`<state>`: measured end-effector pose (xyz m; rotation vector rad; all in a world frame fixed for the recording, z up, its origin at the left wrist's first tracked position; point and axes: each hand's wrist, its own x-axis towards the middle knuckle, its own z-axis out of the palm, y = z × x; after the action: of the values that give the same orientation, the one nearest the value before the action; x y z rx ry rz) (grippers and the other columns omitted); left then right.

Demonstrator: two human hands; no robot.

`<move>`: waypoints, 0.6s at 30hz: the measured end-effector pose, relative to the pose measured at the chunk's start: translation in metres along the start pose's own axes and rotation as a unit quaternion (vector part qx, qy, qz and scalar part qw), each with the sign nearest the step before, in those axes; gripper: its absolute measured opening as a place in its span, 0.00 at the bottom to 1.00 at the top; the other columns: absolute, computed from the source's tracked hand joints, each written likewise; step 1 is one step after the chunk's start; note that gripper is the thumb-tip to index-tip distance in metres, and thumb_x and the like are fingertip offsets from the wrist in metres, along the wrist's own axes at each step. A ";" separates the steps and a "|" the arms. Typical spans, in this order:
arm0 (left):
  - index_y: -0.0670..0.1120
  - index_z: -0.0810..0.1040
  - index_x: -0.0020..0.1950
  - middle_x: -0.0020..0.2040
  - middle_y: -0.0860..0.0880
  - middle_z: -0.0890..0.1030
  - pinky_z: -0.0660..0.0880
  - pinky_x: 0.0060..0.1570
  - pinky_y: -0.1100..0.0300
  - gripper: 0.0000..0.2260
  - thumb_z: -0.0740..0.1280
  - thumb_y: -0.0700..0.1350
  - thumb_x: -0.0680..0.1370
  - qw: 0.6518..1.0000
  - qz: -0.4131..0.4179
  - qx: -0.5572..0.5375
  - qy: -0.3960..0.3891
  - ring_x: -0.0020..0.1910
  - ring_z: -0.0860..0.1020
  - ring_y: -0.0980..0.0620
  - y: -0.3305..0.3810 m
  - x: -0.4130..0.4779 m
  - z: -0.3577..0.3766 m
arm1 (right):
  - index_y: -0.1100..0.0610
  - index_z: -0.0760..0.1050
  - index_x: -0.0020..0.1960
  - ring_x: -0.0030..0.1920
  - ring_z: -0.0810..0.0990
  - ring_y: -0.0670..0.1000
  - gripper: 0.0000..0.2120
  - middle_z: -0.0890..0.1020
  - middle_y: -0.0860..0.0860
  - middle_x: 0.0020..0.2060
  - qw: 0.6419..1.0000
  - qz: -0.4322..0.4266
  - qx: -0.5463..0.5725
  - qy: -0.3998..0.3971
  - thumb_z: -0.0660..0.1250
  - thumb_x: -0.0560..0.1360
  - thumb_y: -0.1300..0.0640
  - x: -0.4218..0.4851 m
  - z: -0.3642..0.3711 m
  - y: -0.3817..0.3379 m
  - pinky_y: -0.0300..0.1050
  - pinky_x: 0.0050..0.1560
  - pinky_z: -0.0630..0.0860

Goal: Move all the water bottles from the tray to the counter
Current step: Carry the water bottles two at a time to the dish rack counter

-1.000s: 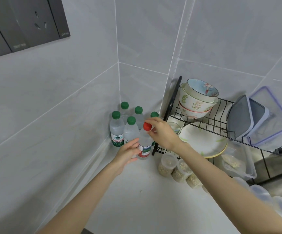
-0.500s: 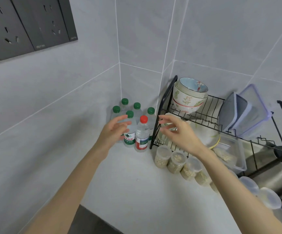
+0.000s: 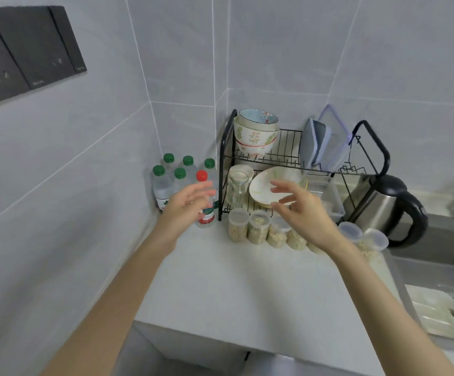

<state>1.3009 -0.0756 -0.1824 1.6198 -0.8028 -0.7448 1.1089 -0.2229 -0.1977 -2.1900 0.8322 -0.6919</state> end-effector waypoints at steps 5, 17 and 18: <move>0.51 0.73 0.66 0.57 0.55 0.81 0.76 0.55 0.59 0.15 0.61 0.40 0.80 0.994 0.026 0.015 -0.104 0.55 0.80 0.55 0.010 -0.020 0.038 | 0.49 0.73 0.65 0.50 0.79 0.42 0.18 0.80 0.43 0.55 0.992 0.065 0.017 0.108 0.66 0.76 0.60 -0.070 -0.029 -0.001 0.46 0.58 0.76; 0.51 0.74 0.64 0.58 0.52 0.81 0.76 0.57 0.55 0.15 0.63 0.39 0.79 0.924 0.107 0.005 -0.368 0.56 0.79 0.55 0.064 -0.104 0.236 | 0.49 0.73 0.63 0.51 0.79 0.42 0.16 0.80 0.44 0.55 0.918 0.213 -0.050 0.331 0.67 0.76 0.59 -0.287 -0.161 0.025 0.36 0.52 0.77; 0.51 0.74 0.64 0.59 0.53 0.81 0.76 0.57 0.55 0.15 0.62 0.39 0.80 0.915 0.113 0.008 -0.387 0.55 0.80 0.55 0.068 -0.113 0.252 | 0.49 0.73 0.63 0.51 0.79 0.42 0.16 0.79 0.44 0.56 0.910 0.224 -0.050 0.345 0.67 0.76 0.59 -0.304 -0.170 0.026 0.34 0.50 0.76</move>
<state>1.0238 -0.1313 -0.1540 1.1890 -1.5322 -1.2306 0.7878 -0.0870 -0.1805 -1.7164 1.6916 -1.2193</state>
